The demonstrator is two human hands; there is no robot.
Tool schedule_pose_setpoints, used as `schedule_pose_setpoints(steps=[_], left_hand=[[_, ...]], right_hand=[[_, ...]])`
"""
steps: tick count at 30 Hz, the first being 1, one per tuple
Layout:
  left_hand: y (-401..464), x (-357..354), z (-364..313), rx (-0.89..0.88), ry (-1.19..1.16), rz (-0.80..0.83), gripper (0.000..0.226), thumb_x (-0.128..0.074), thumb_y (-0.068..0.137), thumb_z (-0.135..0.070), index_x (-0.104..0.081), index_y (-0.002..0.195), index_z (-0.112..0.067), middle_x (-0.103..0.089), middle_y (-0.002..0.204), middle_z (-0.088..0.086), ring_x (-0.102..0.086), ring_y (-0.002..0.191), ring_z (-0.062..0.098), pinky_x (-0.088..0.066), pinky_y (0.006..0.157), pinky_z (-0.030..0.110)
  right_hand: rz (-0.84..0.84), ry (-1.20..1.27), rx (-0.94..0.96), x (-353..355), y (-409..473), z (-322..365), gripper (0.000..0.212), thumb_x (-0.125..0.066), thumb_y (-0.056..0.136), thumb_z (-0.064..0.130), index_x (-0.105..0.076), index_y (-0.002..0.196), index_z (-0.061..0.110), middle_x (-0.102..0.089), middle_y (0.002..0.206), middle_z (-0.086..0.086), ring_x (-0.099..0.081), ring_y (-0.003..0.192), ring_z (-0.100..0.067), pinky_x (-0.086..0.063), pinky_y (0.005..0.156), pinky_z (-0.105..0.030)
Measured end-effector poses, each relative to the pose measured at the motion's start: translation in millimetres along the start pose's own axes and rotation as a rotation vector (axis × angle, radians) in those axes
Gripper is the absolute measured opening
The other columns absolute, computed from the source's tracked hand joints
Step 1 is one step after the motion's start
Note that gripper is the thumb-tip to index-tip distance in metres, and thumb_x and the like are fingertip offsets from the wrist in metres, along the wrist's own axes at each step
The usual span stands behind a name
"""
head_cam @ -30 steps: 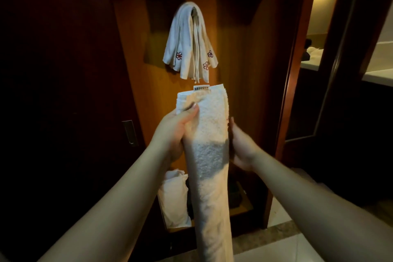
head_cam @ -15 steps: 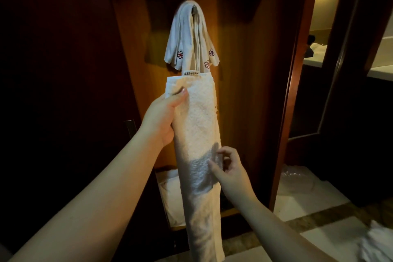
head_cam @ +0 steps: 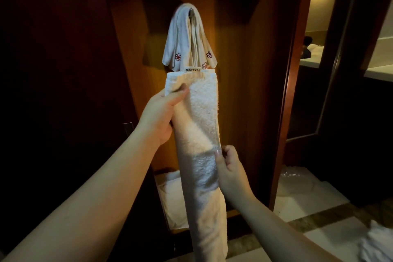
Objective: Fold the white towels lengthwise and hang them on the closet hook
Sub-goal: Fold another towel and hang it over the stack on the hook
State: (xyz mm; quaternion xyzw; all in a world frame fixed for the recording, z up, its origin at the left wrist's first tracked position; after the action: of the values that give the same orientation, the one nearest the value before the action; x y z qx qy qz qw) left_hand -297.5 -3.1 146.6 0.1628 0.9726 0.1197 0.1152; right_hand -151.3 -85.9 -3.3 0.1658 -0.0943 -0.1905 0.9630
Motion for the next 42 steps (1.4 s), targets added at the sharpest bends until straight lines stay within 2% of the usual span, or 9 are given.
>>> schedule_pose_setpoints(steps=[5,17,22,25,28,30,33,39,42], left_hand=[[3.1,-4.9,3.2,0.032,-0.072,-0.007,0.021,-0.07,0.09,-0.022,-0.072,0.111,-0.022,-0.076,0.108,0.001,-0.073,0.099,0.019,-0.055,0.084,0.04],[6.5,-9.1,6.9,0.03,-0.102,-0.072,0.017,-0.068,0.093,-0.025,-0.071,0.11,-0.023,-0.077,0.104,0.001,-0.075,0.093,0.02,-0.057,0.079,0.044],[6.6,-11.2,4.5,0.02,-0.102,-0.084,0.02,-0.068,0.092,-0.024,-0.07,0.112,-0.02,-0.077,0.103,0.001,-0.075,0.093,0.02,-0.057,0.077,0.043],[6.1,-9.9,4.0,0.024,-0.096,-0.102,0.022,-0.07,0.091,-0.026,-0.07,0.112,-0.02,-0.077,0.105,0.001,-0.075,0.095,0.022,-0.055,0.086,0.05],[5.3,-9.6,3.0,0.03,-0.092,-0.1,0.025,-0.07,0.09,-0.027,-0.07,0.114,-0.02,-0.076,0.107,0.002,-0.074,0.097,0.023,-0.053,0.092,0.053],[4.8,-10.0,1.8,0.031,-0.083,-0.096,0.025,-0.07,0.09,-0.028,-0.07,0.114,-0.02,-0.076,0.107,0.001,-0.074,0.097,0.022,-0.053,0.092,0.053],[5.4,-9.2,-4.0,0.017,-0.057,-0.096,0.022,-0.071,0.09,-0.029,-0.072,0.112,-0.024,-0.076,0.107,-0.002,-0.073,0.098,0.019,-0.054,0.092,0.048],[9.7,-8.1,-18.9,-0.041,-0.008,-0.092,0.016,-0.072,0.09,-0.03,-0.074,0.105,-0.029,-0.077,0.103,-0.007,-0.073,0.096,0.013,-0.054,0.089,0.04],[11.7,-6.7,-21.7,-0.051,-0.008,-0.104,0.015,-0.072,0.089,-0.034,-0.075,0.104,-0.029,-0.077,0.103,-0.006,-0.074,0.094,0.013,-0.056,0.083,0.038]], right_hand=[[-0.049,0.048,-0.017,2.6,3.2,0.2,0.011,-0.049,0.101,0.044,-0.047,0.097,0.054,-0.058,0.076,0.008,-0.055,0.063,-0.011,-0.048,0.058,-0.034],[-0.026,0.165,-0.04,1.5,-1.4,3.7,0.045,-0.064,0.095,0.042,-0.044,0.105,0.081,-0.058,0.135,0.008,-0.059,0.122,-0.011,-0.048,0.107,-0.046],[-0.049,0.032,0.063,5.4,-0.3,17.0,0.044,-0.063,0.097,0.032,-0.042,0.114,0.067,-0.038,0.15,0.011,-0.037,0.141,-0.009,-0.036,0.116,-0.027],[-0.058,-0.024,0.118,7.6,-0.2,22.1,0.044,-0.063,0.097,0.031,-0.043,0.118,0.063,-0.038,0.149,0.014,-0.034,0.14,-0.001,-0.03,0.107,-0.007],[-0.031,0.016,0.04,5.0,2.1,17.7,0.027,-0.064,0.095,0.041,-0.054,0.118,0.051,-0.05,0.144,0.008,-0.047,0.134,-0.011,-0.042,0.113,-0.037],[0.028,0.056,0.022,2.9,4.4,21.4,0.014,-0.064,0.092,0.048,-0.062,0.106,0.044,-0.067,0.113,0.003,-0.065,0.105,-0.02,-0.054,0.093,-0.053],[0.048,0.059,0.05,7.3,10.3,29.9,0.002,-0.057,0.099,0.044,-0.057,0.097,0.045,-0.068,0.096,-0.005,-0.067,0.086,-0.029,-0.055,0.077,-0.056],[0.019,0.101,0.104,8.8,14.7,37.0,0.007,-0.042,0.096,0.053,-0.044,0.092,0.058,-0.053,0.081,0.009,-0.052,0.069,-0.001,-0.045,0.057,-0.021],[-0.014,0.076,0.154,15.3,19.9,43.5,0.003,-0.041,0.095,0.052,-0.044,0.095,0.054,-0.051,0.077,0.009,-0.049,0.063,0.0,-0.043,0.055,-0.022]])
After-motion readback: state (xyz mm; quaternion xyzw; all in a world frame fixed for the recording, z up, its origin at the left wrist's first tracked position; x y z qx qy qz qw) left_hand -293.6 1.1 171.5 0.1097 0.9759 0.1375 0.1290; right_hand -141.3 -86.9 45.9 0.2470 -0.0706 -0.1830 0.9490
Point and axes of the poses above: each hand's wrist, its own y-axis towards the middle knuckle, its own x-axis out of the back of the hand, z = x × y, the point moved 9 cm from there along y, towards the middle knuckle
